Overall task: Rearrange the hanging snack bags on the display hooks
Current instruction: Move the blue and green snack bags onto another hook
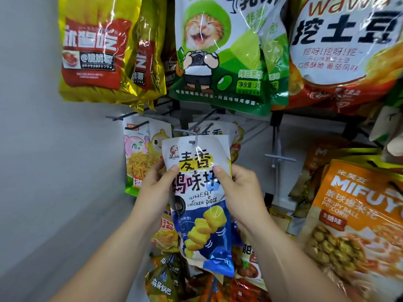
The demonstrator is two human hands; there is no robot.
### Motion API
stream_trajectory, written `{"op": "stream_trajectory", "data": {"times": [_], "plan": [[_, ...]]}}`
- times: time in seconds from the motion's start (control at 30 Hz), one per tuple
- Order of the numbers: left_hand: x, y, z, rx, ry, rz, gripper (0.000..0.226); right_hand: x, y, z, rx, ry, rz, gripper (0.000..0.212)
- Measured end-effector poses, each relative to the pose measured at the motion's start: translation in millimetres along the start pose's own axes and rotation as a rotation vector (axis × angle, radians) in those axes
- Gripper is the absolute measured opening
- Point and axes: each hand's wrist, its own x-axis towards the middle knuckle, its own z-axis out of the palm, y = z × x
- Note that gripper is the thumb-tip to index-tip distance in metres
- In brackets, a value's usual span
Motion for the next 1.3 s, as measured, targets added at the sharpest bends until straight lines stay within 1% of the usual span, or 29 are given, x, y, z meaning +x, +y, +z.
{"op": "stream_trajectory", "data": {"times": [0.07,0.13,0.17,0.2,0.23,0.27,0.3,0.37,0.5,0.6,0.63,0.7,0.8,0.83,0.9,0.93,0.97,1.0,1.07,1.1,1.3], "plan": [[-5.4,2.5,-6.9,-0.03,0.004,-0.028,0.015,-4.0,-5.2,1.7,0.02,-0.009,-0.017,0.042],[-9.2,5.5,-13.3,-0.085,-0.009,-0.047,0.015,-8.1,-10.7,4.5,0.039,-0.033,-0.035,0.056],[-11.4,8.0,-16.0,-0.113,-0.016,-0.051,0.017,-10.2,-13.4,5.8,0.054,-0.041,-0.023,0.058],[-13.0,10.0,-18.3,-0.13,-0.018,-0.051,0.02,-12.3,-15.1,6.7,0.087,-0.04,-0.012,0.053],[-15.2,12.4,-19.9,-0.13,-0.022,-0.045,0.022,-14.3,-15.9,7.1,0.121,-0.029,0.0,0.043],[-16.9,14.0,-21.2,-0.121,-0.025,-0.033,0.022,-15.7,-15.9,7.0,0.143,-0.022,0.012,0.034],[-18.8,16.0,-22.2,-0.108,-0.033,-0.018,0.02,-16.8,-16.0,7.1,0.144,-0.02,0.03,0.029],[-21.7,18.7,-24.2,-0.089,-0.045,0.003,0.018,-19.0,-16.2,7.1,0.16,-0.025,0.042,0.026],[-29.1,20.1,-31.0,-0.027,-0.062,0.028,0.024,-25.1,-14.6,12.1,0.174,-0.02,0.075,0.023],[-33.4,15.5,-36.1,0.001,-0.028,0.028,0.023,-30.4,-7.8,21.6,0.147,0.008,0.054,0.013],[-35.2,14.7,-37.7,0.003,-0.012,0.025,0.022,-32.1,-5.3,25.5,0.152,0.028,0.048,0.014],[-38.6,14.6,-42.2,0.003,0.026,0.021,0.02,-33.2,3.5,34.8,0.171,0.074,0.057,0.045],[-41.4,17.5,-53.7,0.028,0.076,0.009,0.025,-32.3,12.8,48.3,0.165,0.066,0.068,0.077],[-41.4,19.0,-58.0,0.046,0.088,0.01,0.026,-30.8,16.3,51.7,0.161,0.046,0.064,0.084],[-39.1,21.3,-67.3,0.089,0.124,0.018,0.028,-28.0,21.9,59.2,0.147,0.011,0.05,0.089],[-36.6,21.7,-72.1,0.11,0.145,0.02,0.029,-27.1,21.9,63.3,0.132,0.0,0.043,0.086],[-34.5,22.9,-76.6,0.127,0.168,0.019,0.03,-26.3,22.3,66.4,0.118,0.0,0.043,0.079],[-31.7,23.4,-81.3,0.144,0.189,0.023,0.03,-26.3,20.8,68.9,0.109,-0.005,0.045,0.065],[-25.3,24.2,-90.0,0.189,0.222,0.043,0.03,-28.2,14.1,73.0,0.08,0.015,0.064,0.02],[-21.7,25.1,-94.4,0.202,0.242,0.053,0.03,-27.1,14.1,74.0,0.063,0.023,0.079,0.012],[13.6,36.6,-117.8,0.186,0.388,0.117,0.028,-17.7,25.1,55.4,-0.053,0.087,0.025,0.024]]}}
